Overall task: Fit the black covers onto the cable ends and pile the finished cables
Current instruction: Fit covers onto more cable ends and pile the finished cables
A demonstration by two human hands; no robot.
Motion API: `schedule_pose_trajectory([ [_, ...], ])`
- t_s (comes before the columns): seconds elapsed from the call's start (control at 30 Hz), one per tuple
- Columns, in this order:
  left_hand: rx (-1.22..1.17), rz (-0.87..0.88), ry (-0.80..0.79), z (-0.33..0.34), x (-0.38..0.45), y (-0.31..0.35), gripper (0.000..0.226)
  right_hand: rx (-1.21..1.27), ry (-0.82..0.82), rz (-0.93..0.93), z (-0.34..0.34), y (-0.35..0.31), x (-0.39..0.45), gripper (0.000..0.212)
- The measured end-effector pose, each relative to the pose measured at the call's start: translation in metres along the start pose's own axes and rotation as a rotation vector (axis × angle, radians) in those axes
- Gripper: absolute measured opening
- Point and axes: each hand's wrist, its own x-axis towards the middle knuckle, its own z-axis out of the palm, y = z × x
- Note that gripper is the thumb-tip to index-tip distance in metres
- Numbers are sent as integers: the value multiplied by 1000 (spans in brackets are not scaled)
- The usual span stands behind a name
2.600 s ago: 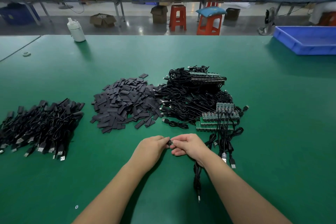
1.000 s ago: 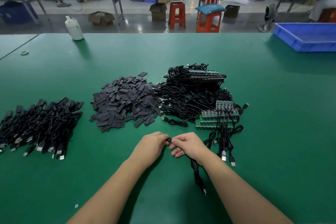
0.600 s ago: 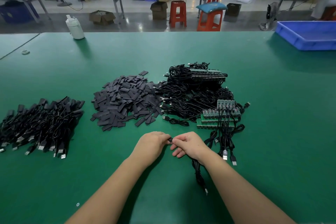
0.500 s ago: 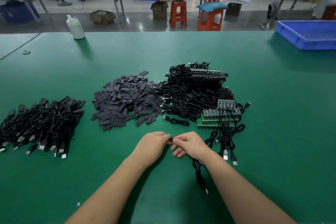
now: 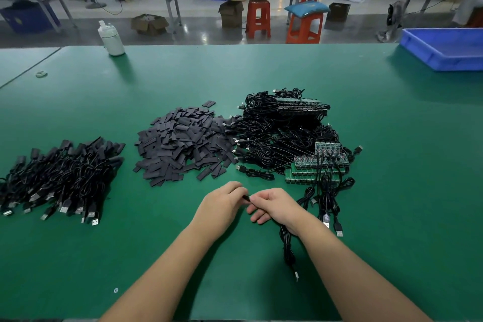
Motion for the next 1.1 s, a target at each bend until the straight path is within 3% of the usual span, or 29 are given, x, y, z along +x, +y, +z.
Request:
schedule_pose_trajectory([
  [0.13, -155, -158, -76, -5, -2, -11, 31, 9, 23, -4, 1, 1, 2, 11],
  [0.37, -196, -150, -290, -13, 3, -13, 24, -17, -15, -9, 1, 2, 2, 8],
  [0.73, -347, -306, -292, -12, 4, -10, 18, 45, 8, -14, -1, 5, 4, 11],
  [1.1, -328, -324, -358, -12, 6, -7, 18, 13, 30, -29, 0, 8, 4, 8],
])
